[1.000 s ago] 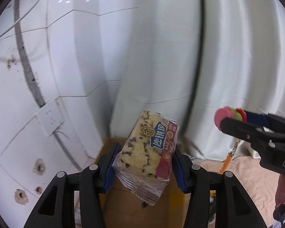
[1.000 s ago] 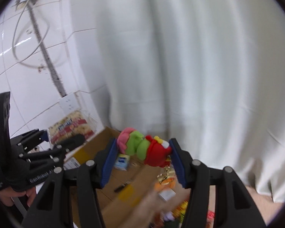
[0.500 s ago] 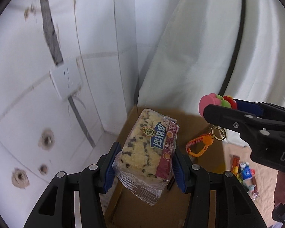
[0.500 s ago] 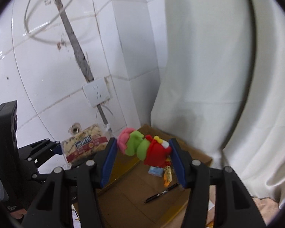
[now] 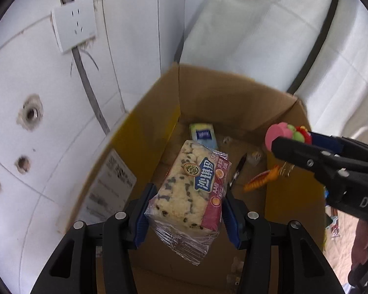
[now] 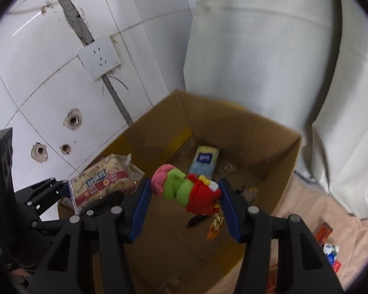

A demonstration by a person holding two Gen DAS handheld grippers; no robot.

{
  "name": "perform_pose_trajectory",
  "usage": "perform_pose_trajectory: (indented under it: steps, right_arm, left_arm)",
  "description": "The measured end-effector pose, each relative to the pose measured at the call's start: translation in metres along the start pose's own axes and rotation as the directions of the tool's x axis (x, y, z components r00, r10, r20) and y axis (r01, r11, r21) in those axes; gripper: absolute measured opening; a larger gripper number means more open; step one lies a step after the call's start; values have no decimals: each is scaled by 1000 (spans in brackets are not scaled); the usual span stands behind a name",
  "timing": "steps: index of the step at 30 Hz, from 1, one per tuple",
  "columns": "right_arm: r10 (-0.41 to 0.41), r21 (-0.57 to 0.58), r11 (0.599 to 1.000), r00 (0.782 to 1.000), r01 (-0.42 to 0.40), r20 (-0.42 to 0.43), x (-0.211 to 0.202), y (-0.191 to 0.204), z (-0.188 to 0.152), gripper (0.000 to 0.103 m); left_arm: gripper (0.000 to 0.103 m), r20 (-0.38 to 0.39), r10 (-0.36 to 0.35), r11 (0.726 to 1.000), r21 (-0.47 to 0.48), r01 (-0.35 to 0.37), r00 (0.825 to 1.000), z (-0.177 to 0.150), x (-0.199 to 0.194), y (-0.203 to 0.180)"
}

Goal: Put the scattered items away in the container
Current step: 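Open the left gripper to drop the bread while right releases the plush toy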

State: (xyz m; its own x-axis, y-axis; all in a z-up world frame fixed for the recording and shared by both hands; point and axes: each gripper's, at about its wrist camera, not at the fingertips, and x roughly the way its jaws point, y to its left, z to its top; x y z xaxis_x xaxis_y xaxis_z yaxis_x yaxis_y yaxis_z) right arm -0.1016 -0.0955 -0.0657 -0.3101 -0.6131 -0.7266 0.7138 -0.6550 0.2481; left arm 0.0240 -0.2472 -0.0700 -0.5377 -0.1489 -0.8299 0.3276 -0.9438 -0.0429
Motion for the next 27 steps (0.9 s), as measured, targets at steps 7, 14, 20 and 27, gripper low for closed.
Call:
perform_pose_trajectory:
  steps: [7, 14, 20, 27]
  right_arm:
    - [-36, -19, 999, 998, 35, -42, 2, 10, -3, 60]
    - [-106, -51, 993, 994, 107, 9, -18, 13, 3, 86]
    - [-168, -73, 982, 983, 174, 77, -35, 3, 0, 103]
    - [-223, -4, 974, 970, 225, 95, -51, -25, -7, 103]
  left_arm:
    - [53, -42, 16, 1000, 18, -15, 999, -6, 12, -6]
    - [79, -40, 29, 999, 23, -28, 999, -5, 16, -14]
    - [95, -38, 18, 1000, 9, -18, 999, 3, 20, -14]
    - [103, -29, 25, 999, 21, -25, 999, 5, 6, -26]
